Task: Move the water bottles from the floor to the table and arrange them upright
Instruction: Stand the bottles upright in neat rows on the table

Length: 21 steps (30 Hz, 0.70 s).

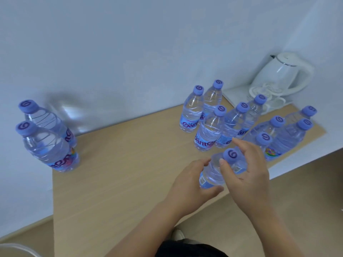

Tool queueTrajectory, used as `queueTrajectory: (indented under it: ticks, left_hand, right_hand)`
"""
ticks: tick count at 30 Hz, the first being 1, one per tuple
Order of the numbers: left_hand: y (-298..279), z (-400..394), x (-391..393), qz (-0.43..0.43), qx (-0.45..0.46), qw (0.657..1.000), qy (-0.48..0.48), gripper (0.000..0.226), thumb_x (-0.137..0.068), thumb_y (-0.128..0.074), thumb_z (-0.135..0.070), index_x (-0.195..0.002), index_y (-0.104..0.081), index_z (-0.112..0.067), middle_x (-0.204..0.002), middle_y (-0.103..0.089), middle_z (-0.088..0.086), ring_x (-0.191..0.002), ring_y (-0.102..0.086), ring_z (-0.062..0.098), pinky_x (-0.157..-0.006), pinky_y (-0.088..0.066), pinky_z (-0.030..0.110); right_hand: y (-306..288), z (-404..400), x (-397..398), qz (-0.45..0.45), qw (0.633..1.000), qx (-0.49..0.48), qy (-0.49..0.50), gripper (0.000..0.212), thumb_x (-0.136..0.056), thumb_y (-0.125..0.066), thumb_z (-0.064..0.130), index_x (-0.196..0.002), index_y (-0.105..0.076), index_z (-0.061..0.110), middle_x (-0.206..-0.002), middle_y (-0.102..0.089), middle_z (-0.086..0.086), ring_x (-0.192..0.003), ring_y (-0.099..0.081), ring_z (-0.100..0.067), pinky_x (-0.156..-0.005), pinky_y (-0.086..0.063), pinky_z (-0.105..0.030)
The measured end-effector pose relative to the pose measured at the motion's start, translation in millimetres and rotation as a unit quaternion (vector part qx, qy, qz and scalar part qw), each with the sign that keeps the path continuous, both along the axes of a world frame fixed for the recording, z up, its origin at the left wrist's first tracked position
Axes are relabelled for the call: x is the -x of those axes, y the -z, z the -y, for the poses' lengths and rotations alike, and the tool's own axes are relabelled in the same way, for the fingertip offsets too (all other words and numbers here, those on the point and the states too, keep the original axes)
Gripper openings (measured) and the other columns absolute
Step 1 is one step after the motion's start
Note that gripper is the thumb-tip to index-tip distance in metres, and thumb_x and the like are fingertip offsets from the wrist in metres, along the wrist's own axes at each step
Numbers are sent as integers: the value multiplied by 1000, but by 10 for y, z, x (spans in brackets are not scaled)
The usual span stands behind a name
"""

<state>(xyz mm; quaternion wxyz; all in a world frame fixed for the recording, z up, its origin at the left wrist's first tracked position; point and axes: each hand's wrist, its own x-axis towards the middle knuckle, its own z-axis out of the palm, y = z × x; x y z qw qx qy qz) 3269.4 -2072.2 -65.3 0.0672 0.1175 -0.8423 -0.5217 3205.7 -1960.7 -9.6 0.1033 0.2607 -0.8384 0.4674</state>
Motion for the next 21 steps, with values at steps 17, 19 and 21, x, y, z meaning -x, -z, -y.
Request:
queueTrajectory:
  ticks: [17,19,21]
  left_hand:
    - [225,-70,331,27,6,999,-19,73,-67,-78,-39,-129,-41,-31,-124,-54,-15,-113,-49,4,-95,-40,20]
    - [227,-47,296,30,-1,999,-27,70,-67,-77,-40,-127,-42,-35,-121,-55,-18,-111,-51,1,-94,-42,21]
    - [221,3,234,31,-9,999,-37,67,-67,-77,-41,-124,-43,-37,-119,-57,-20,-108,-52,-2,-91,-42,17]
  right_hand:
    - [393,-133,259,125,990,40,-48,36,-79,-71,13,-92,-55,42,-89,-66,18,-87,-60,2,-76,-44,-7]
    - [406,-113,246,110,992,26,-61,36,-78,-71,15,-92,-54,43,-91,-65,17,-88,-59,-1,-76,-43,-8]
    - [409,-65,214,106,991,12,-75,33,-77,-73,22,-93,-54,45,-92,-64,16,-89,-59,-3,-77,-43,-12]
